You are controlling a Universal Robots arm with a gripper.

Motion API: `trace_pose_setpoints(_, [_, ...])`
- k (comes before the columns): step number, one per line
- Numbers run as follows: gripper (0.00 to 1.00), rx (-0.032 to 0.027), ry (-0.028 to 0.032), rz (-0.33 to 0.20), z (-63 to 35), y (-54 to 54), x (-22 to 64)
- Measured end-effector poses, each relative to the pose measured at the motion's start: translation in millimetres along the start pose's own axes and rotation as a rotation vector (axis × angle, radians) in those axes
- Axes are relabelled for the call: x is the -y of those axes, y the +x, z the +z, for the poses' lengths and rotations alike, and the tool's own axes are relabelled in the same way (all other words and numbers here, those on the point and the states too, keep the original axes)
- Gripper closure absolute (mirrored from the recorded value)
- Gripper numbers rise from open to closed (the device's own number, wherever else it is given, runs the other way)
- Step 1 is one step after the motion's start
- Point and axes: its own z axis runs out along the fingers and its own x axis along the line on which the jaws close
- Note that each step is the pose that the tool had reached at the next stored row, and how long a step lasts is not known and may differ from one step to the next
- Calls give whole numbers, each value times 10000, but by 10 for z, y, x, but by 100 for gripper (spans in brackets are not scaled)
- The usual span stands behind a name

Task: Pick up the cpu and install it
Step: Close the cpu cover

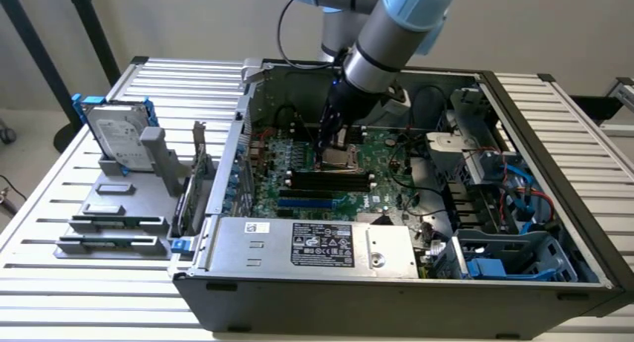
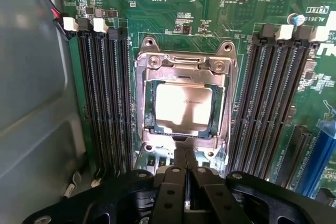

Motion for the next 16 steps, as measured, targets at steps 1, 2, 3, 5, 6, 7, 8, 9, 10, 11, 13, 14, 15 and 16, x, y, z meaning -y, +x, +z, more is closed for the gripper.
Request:
trace_pose_setpoints(1, [89,-31,0,-11,13,-1,-4])
trace_pose_setpoints(2, [89,-50,0,-17,26,-3,-8])
trace_pose_setpoints(3, [89,-60,-1,-20,38,-4,-13])
trace_pose_setpoints(5, [89,-61,0,-21,63,-7,-22])
trace_pose_setpoints(6, [89,-60,0,-21,76,-9,-26])
trace_pose_setpoints(7, [89,-61,-1,-22,89,-10,-30])
trace_pose_setpoints(8, [89,-61,0,-22,100,-12,-35])
trace_pose_setpoints(9, [89,-59,2,-21,111,-13,-38])
trace_pose_setpoints(10, [89,-56,4,-20,116,-14,-39])
trace_pose_setpoints(11, [89,-55,4,-19,117,-15,-40])
trace_pose_setpoints(13, [89,-58,14,-18,118,-15,-40])
trace_pose_setpoints(14, [89,-67,39,-20,113,-14,-40])
trace_pose_setpoints(15, [89,-74,65,-17,103,-13,-36])
trace_pose_setpoints(16, [89,-71,89,-13,87,-15,-29])
